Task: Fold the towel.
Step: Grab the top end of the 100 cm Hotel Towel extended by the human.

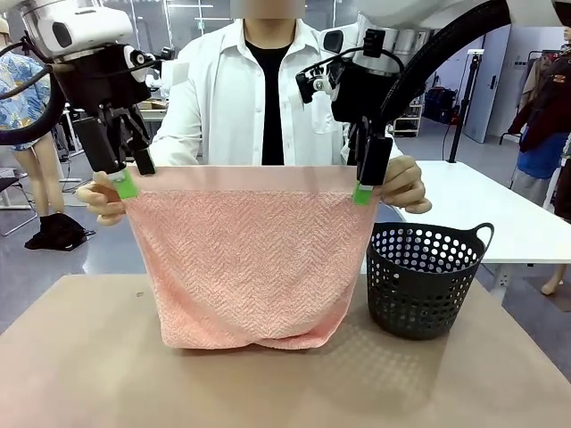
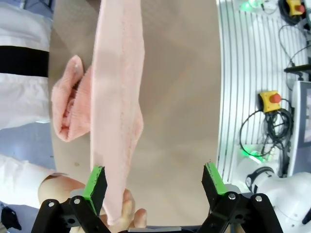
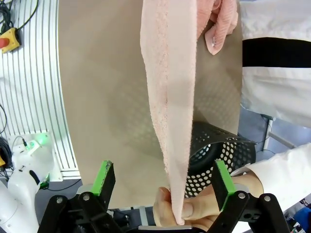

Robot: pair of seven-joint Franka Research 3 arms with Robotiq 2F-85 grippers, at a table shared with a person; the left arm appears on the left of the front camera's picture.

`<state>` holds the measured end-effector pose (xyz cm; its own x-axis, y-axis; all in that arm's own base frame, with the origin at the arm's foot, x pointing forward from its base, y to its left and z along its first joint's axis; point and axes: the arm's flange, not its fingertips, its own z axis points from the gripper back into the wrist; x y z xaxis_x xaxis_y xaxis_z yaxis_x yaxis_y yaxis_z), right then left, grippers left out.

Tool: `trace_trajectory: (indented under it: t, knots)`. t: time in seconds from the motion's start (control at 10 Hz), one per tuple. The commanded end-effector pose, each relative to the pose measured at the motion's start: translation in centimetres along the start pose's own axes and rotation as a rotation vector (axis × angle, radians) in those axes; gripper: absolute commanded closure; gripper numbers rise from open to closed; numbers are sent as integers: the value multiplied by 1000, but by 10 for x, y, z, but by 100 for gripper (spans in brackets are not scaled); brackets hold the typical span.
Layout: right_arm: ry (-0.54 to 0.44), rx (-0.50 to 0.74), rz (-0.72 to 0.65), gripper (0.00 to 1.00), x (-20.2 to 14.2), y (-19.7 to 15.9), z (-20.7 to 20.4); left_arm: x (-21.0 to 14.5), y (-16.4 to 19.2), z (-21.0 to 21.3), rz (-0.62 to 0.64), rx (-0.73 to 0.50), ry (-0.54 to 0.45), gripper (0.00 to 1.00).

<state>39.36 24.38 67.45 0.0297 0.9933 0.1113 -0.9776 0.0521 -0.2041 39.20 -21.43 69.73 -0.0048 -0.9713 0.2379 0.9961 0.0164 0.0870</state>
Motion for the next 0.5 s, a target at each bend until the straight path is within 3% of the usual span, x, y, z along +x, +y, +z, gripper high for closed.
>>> trace_trajectory:
  t: [0.0, 0.4]
  knots:
    - [-27, 1, 5, 0, -6, 3, -6, 1, -7, 7, -9, 55, 16, 0]
    - [-30, 9, 5, 0, -5, 1, -10, 5, 2, 9, 2, 57, 54, 0]
